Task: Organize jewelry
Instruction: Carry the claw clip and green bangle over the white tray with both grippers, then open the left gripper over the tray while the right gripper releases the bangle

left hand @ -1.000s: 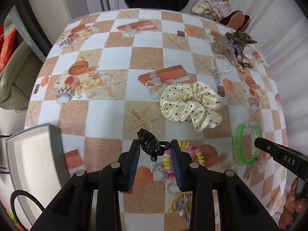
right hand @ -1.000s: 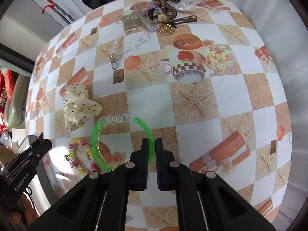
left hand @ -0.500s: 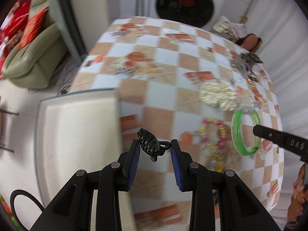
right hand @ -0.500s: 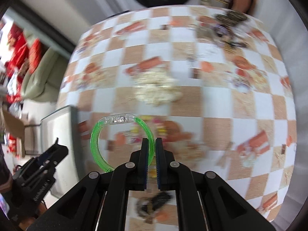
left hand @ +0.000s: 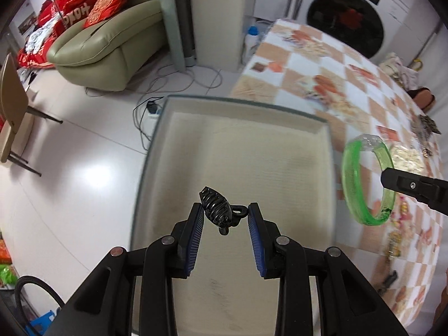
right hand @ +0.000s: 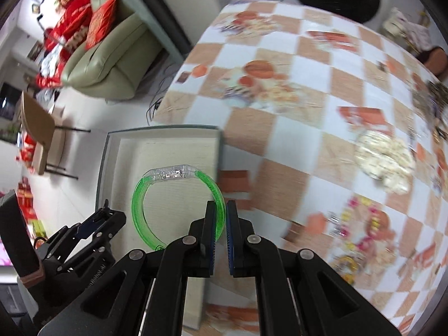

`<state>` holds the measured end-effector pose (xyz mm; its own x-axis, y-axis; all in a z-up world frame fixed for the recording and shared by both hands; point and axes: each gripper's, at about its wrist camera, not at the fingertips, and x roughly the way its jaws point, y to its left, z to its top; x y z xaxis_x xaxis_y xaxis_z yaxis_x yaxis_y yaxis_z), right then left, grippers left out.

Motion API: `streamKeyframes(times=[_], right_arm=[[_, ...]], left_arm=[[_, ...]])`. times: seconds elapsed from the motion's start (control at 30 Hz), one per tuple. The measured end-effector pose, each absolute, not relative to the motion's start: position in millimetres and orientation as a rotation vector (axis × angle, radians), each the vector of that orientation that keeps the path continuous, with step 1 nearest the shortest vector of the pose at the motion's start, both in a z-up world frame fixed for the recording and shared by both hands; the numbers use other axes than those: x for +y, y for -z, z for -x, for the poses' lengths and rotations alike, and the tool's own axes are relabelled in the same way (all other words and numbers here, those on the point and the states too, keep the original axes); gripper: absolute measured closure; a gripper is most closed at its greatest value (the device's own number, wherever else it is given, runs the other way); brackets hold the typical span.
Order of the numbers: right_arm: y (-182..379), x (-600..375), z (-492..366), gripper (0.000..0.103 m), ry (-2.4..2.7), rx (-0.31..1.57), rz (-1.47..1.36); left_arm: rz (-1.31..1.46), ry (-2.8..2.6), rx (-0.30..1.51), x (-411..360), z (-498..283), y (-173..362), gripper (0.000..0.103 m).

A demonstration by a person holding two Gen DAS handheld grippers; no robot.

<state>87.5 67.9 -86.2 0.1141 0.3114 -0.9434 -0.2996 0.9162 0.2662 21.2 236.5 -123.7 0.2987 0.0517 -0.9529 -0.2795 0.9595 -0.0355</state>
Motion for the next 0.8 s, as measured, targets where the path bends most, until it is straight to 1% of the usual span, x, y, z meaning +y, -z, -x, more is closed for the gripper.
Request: streamKeyframes(times=[0.17, 0.37, 0.53, 0.67, 0.7, 0.73, 0.77, 0.8], right_arm=[[111.4, 110.0, -100.0, 0.096, -0.467, 1.415, 0.039], [144.5, 135.0, -112.3, 0.096, -0.438, 1.461, 0.067], [164.5, 145.7, -116.7, 0.096, -0.413, 1.482, 0.114], [166.5, 152.3, -116.4, 0.095, -0.415, 1.466, 0.157], [166.4, 153.1, -117.0, 0.094, -0.417, 1.468, 0.161], [166.3, 153.7, -117.2, 0.09, -0.423, 1.471, 0.159], [166.6, 154.3, -117.6, 0.084, -0.43, 1.478, 0.15], [167.4, 154.5, -118.5, 0.08, -0.436, 1.484, 0.142]], left_arm=[[0.199, -0.251, 1.279, 250.5, -25.4, 148.3, 0.066], [0.178, -0.263, 1.295, 248.9, -26.5, 166.9, 0.066], [0.143, -0.269, 1.284, 244.2, -25.5, 172.1, 0.066], [0.073, -0.268, 1.278, 237.1, -26.5, 172.3, 0.065], [0.065, -0.267, 1.278, 237.0, -26.4, 171.4, 0.063], [0.058, -0.265, 1.282, 236.4, -26.9, 170.7, 0.042], [0.056, -0.264, 1.285, 236.5, -26.6, 170.0, 0.021], [0.049, -0.268, 1.267, 236.1, -25.2, 166.6, 0.019]])
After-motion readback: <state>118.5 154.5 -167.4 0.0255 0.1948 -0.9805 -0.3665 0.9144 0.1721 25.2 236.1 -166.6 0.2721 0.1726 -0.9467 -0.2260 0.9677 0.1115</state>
